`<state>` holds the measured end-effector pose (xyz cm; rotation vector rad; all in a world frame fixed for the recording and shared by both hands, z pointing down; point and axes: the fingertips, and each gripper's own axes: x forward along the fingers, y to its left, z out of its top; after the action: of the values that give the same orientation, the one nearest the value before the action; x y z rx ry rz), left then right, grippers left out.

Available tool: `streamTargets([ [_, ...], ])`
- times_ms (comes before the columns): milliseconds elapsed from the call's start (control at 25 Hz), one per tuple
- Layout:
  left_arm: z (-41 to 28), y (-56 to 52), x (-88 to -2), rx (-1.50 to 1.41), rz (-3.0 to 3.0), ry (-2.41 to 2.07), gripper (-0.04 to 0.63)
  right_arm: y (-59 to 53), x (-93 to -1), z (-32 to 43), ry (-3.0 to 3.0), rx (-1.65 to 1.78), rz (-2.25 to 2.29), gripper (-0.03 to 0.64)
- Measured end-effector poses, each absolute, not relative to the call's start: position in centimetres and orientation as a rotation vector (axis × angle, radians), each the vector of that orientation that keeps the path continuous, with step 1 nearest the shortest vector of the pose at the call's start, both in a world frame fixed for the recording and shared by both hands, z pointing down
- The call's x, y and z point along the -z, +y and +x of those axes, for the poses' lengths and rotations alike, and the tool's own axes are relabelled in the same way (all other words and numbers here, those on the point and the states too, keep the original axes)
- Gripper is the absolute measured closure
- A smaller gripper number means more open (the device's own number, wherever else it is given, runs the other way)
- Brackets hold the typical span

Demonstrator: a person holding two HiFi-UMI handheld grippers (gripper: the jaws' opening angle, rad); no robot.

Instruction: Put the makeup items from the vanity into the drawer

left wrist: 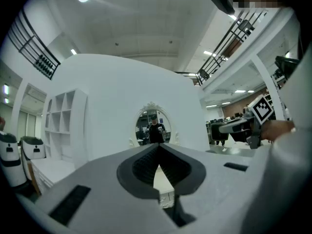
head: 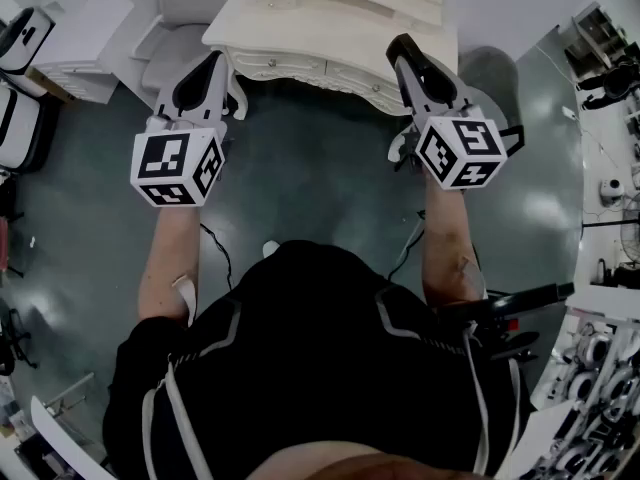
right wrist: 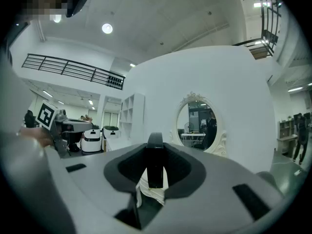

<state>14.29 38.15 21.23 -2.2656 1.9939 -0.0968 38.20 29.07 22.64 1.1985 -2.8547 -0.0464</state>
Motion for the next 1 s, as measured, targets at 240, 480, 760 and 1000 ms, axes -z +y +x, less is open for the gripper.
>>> streamTargets([
  [240, 13.4, 39.1, -21.9, -0.071, -2.268, 2.072, 0.594, 29.0, -23.2, 37.5, -2.848, 0.044, 1.181, 0.518],
  [480, 13.3, 39.4, -22.7, -0.040, -2.328, 2.052, 0.594, 29.2, -23.0, 36.8, -2.876, 0.014, 1.167, 0.518],
  [760, 10.8, 37.5, -23.7, -0.084, -2.384, 2.034, 0.594, 28.6, -23.0, 33.6, -2.890, -0.022, 1.178, 0.518],
  [1000, 5.9, 37.7, -23.7, -0.164, -2.450, 1.980, 0.594, 29.2, -23.4, 29.4, -2.877, -0.021, 1.192, 0.518],
])
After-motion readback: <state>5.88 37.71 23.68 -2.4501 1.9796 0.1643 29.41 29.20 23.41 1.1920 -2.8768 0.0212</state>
